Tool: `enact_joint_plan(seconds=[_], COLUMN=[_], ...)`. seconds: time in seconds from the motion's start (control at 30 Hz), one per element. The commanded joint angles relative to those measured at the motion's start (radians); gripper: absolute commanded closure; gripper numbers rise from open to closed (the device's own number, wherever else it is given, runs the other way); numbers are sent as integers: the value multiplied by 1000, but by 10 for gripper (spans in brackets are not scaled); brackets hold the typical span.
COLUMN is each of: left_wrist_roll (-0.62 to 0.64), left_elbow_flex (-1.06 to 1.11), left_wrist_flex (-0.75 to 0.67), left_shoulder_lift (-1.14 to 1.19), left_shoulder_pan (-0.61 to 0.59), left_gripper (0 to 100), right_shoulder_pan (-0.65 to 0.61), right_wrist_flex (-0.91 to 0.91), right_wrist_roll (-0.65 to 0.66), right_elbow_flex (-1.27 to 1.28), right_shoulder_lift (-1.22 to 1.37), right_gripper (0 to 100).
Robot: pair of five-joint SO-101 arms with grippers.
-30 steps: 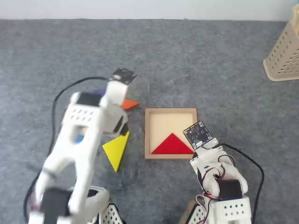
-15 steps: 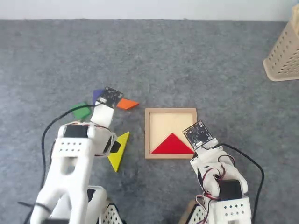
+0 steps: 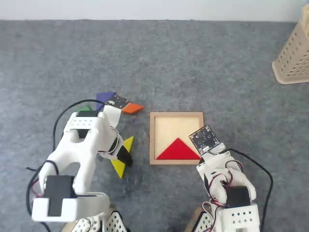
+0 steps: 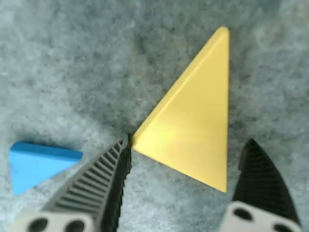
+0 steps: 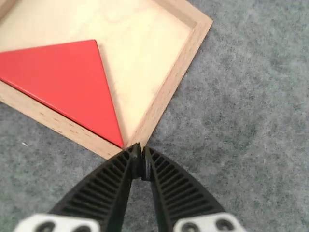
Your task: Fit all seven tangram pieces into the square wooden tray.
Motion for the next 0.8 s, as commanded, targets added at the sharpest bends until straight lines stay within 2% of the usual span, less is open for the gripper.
enact_joint_plan(seconds=[0.0,0.17,0.4,0.77], left_wrist_roll=[-8,23,49,52], left_elbow_flex=[-28,-25,68,-50], left_wrist_flex=[-29,-35,-117,-80], left_shoulder_lift=[2,3,-8,-9], left_shoulder_pan=[-5,31,153,178], left_gripper=[662,681,749,811], right_shoulder_pan=[-2,-2,-2,-2], right_wrist_flex=[7,7,7,7], right_wrist_roll=[11,11,11,11], right_elbow_flex=[15,15,15,15], right_shoulder_lift=[-22,-22,-22,-22], right_gripper=[991,991,991,991])
